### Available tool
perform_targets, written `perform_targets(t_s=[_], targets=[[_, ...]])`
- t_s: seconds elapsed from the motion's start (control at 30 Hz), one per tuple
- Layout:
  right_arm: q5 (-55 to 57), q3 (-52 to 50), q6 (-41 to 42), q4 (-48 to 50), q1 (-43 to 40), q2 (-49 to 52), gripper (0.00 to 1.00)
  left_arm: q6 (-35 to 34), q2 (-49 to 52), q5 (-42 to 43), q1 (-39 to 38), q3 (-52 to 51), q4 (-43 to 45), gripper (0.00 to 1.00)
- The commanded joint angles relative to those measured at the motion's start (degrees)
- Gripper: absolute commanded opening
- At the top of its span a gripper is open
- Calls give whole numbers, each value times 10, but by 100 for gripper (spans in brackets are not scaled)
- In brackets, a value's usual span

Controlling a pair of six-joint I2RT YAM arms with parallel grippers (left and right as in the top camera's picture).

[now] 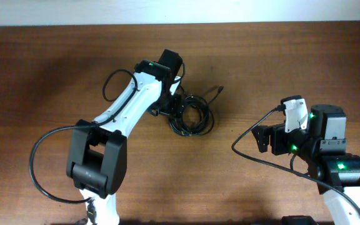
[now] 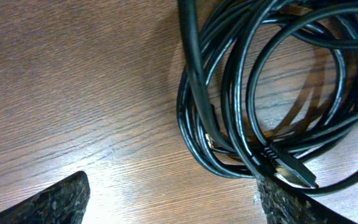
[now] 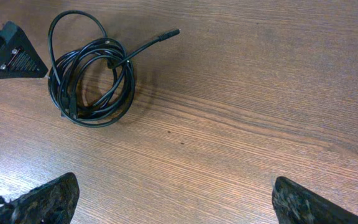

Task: Untangle cables

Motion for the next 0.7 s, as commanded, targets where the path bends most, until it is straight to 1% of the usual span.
perform_targets(t_s=[0.0, 0.27, 0.5, 0.6, 0.67], targets=[[5, 14, -6, 0, 3, -3, 98, -10, 11, -15, 6, -4, -1, 89], [5, 14, -6, -2, 3, -3, 99, -12, 25, -4, 8, -7, 9, 88], [5, 14, -6, -1, 3, -2, 98, -12, 26, -4, 8, -49, 33, 88], [6, 14, -6, -1, 3, -2, 98, -12, 26, -7, 9, -52, 31, 89], [5, 14, -6, -2, 3, -2, 98, -28, 26, -17, 16, -52, 31, 89]])
